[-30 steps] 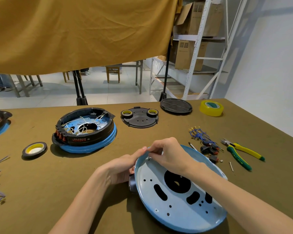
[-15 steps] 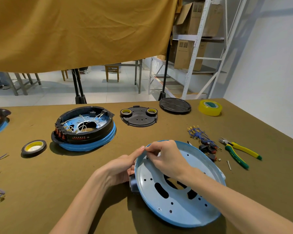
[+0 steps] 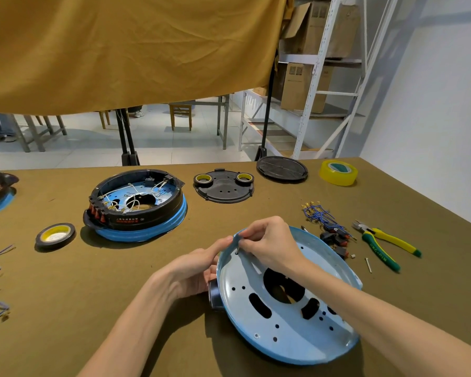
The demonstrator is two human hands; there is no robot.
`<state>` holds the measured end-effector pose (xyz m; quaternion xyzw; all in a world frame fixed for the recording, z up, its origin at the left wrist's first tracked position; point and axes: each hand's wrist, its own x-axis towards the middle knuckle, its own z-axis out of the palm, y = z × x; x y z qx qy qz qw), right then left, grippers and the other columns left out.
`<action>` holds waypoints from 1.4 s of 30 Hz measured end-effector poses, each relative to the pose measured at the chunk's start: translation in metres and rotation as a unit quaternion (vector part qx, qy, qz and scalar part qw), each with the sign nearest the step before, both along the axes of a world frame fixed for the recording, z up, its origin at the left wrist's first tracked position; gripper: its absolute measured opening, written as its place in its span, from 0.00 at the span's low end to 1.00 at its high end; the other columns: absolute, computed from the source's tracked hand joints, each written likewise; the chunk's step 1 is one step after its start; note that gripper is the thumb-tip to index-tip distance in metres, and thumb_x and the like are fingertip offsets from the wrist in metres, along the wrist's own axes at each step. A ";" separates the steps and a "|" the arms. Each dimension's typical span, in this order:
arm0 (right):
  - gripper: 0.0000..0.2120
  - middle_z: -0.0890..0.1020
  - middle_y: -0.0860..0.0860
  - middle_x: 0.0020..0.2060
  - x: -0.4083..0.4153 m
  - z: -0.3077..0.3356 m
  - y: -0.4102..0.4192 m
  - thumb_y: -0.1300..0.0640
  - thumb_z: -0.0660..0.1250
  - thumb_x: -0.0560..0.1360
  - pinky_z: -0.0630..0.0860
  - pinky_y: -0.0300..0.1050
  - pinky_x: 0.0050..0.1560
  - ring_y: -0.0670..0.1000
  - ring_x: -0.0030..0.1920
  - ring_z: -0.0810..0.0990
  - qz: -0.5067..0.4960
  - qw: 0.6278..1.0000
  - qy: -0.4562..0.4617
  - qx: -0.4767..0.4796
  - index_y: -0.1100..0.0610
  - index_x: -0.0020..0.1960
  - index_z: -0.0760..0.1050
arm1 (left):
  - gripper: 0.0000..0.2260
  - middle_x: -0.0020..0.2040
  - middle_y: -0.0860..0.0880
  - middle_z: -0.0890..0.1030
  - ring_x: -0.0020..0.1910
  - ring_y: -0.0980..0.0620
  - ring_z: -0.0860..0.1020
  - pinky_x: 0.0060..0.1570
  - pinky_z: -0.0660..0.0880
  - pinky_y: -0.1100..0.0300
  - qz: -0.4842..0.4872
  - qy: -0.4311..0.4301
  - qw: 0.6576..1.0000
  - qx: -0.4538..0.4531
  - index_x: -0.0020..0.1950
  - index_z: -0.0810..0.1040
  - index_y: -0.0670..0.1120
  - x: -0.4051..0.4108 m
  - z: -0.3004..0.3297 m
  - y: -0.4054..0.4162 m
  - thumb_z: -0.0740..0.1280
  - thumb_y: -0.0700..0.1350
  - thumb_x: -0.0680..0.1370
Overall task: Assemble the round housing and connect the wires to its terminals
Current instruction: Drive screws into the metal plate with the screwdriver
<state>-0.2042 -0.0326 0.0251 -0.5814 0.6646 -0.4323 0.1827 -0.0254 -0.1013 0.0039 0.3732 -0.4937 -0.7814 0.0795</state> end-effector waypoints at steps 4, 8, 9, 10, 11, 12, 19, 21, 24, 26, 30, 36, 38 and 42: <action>0.08 0.87 0.46 0.38 0.007 -0.006 0.005 0.65 0.73 0.72 0.82 0.41 0.44 0.43 0.39 0.85 0.029 0.998 0.040 -0.045 0.54 0.45 0.87 | 0.36 0.44 0.42 0.82 0.41 0.47 0.79 0.46 0.78 0.56 -0.004 -0.004 1.000 -0.002 0.60 0.79 0.37 0.002 0.000 -0.001 0.75 0.65 0.68; 0.07 0.88 0.48 0.40 0.009 -0.007 0.006 0.66 0.73 0.73 0.79 0.34 0.45 0.43 0.40 0.85 0.050 0.994 0.060 -0.074 0.58 0.47 0.87 | 0.29 0.42 0.44 0.84 0.37 0.49 0.81 0.44 0.78 0.56 -0.009 0.001 1.000 0.000 0.59 0.79 0.37 0.004 0.002 0.001 0.71 0.62 0.74; 0.06 0.88 0.48 0.40 0.006 -0.006 0.004 0.66 0.74 0.73 0.80 0.36 0.44 0.43 0.40 0.85 0.038 0.996 0.042 -0.068 0.58 0.47 0.87 | 0.29 0.42 0.44 0.84 0.38 0.49 0.82 0.46 0.78 0.56 -0.010 0.001 1.000 -0.004 0.59 0.79 0.37 0.004 0.002 0.001 0.70 0.62 0.74; 0.06 0.88 0.48 0.39 0.003 -0.005 0.004 0.66 0.74 0.73 0.81 0.38 0.44 0.44 0.40 0.86 0.028 0.998 0.020 -0.059 0.58 0.46 0.87 | 0.28 0.41 0.44 0.84 0.37 0.50 0.81 0.48 0.77 0.56 -0.012 0.001 1.000 -0.009 0.58 0.79 0.37 0.004 0.002 0.002 0.70 0.62 0.74; 0.06 0.88 0.48 0.39 0.002 -0.004 0.004 0.66 0.75 0.73 0.82 0.39 0.44 0.45 0.39 0.86 0.021 0.998 0.006 -0.052 0.58 0.46 0.87 | 0.28 0.40 0.45 0.84 0.37 0.50 0.80 0.48 0.76 0.57 -0.015 0.001 1.000 -0.011 0.57 0.79 0.38 0.004 0.003 0.001 0.70 0.62 0.74; 0.05 0.88 0.48 0.39 0.003 -0.004 0.006 0.66 0.75 0.73 0.81 0.39 0.44 0.45 0.39 0.86 0.020 0.998 0.007 -0.050 0.59 0.46 0.87 | 0.28 0.39 0.45 0.83 0.36 0.51 0.79 0.48 0.76 0.57 -0.017 0.001 1.000 -0.012 0.57 0.78 0.37 0.004 0.003 0.002 0.70 0.62 0.74; 0.05 0.87 0.49 0.39 0.009 -0.003 0.014 0.66 0.73 0.75 0.79 0.39 0.43 0.45 0.38 0.83 0.031 0.990 0.101 -0.093 0.60 0.47 0.86 | 0.26 0.37 0.47 0.84 0.35 0.52 0.82 0.43 0.78 0.58 -0.023 0.009 1.000 -0.005 0.56 0.78 0.38 0.003 0.001 0.001 0.68 0.62 0.76; 0.05 0.87 0.49 0.39 0.009 -0.003 0.014 0.66 0.73 0.75 0.79 0.39 0.43 0.45 0.38 0.83 0.029 0.991 0.093 -0.091 0.60 0.47 0.86 | 0.25 0.34 0.48 0.83 0.33 0.52 0.83 0.41 0.78 0.58 -0.021 0.015 1.000 -0.002 0.54 0.79 0.39 0.002 0.000 0.000 0.67 0.62 0.77; 0.04 0.86 0.50 0.39 0.014 -0.004 0.017 0.66 0.72 0.76 0.76 0.37 0.42 0.45 0.37 0.81 0.063 0.978 0.162 -0.113 0.60 0.47 0.85 | 0.24 0.32 0.47 0.83 0.31 0.52 0.83 0.35 0.79 0.60 -0.008 0.023 1.000 0.003 0.48 0.79 0.40 0.000 -0.001 0.002 0.68 0.63 0.76; 0.03 0.86 0.51 0.39 0.011 -0.001 0.015 0.66 0.72 0.75 0.76 0.35 0.43 0.45 0.38 0.82 0.046 0.985 0.130 -0.101 0.61 0.48 0.85 | 0.29 0.40 0.43 0.86 0.38 0.48 0.86 0.37 0.81 0.58 0.012 0.014 1.000 -0.007 0.54 0.81 0.39 -0.004 -0.004 0.002 0.69 0.65 0.75; 0.04 0.84 0.53 0.37 0.018 0.000 0.016 0.68 0.70 0.75 0.76 0.45 0.41 0.52 0.38 0.80 0.081 0.964 0.223 -0.117 0.61 0.46 0.81 | 0.33 0.52 0.40 0.87 0.46 0.45 0.87 0.40 0.82 0.56 0.032 0.011 0.999 -0.018 0.61 0.82 0.40 -0.005 -0.008 0.001 0.70 0.68 0.73; 0.04 0.80 0.57 0.38 0.017 -0.002 0.018 0.68 0.65 0.76 0.75 0.55 0.40 0.59 0.38 0.77 0.115 0.921 0.351 -0.122 0.63 0.50 0.77 | 0.31 0.40 0.42 0.86 0.41 0.46 0.86 0.40 0.82 0.56 0.023 0.027 0.999 -0.013 0.46 0.87 0.41 -0.004 -0.009 0.000 0.71 0.70 0.71; 0.04 0.80 0.57 0.38 0.020 -0.004 0.018 0.68 0.65 0.76 0.76 0.55 0.40 0.58 0.38 0.77 0.129 0.919 0.350 -0.125 0.63 0.50 0.76 | 0.33 0.41 0.41 0.86 0.41 0.46 0.86 0.40 0.82 0.56 0.025 0.022 0.999 -0.017 0.48 0.86 0.40 -0.005 -0.010 0.000 0.71 0.71 0.69; 0.03 0.83 0.50 0.35 0.013 -0.002 0.012 0.65 0.71 0.75 0.76 0.40 0.37 0.48 0.35 0.80 0.019 0.992 0.087 -0.091 0.59 0.45 0.78 | 0.32 0.42 0.43 0.87 0.40 0.47 0.86 0.39 0.81 0.57 0.015 0.013 1.000 -0.012 0.51 0.86 0.41 -0.004 -0.008 -0.001 0.72 0.70 0.70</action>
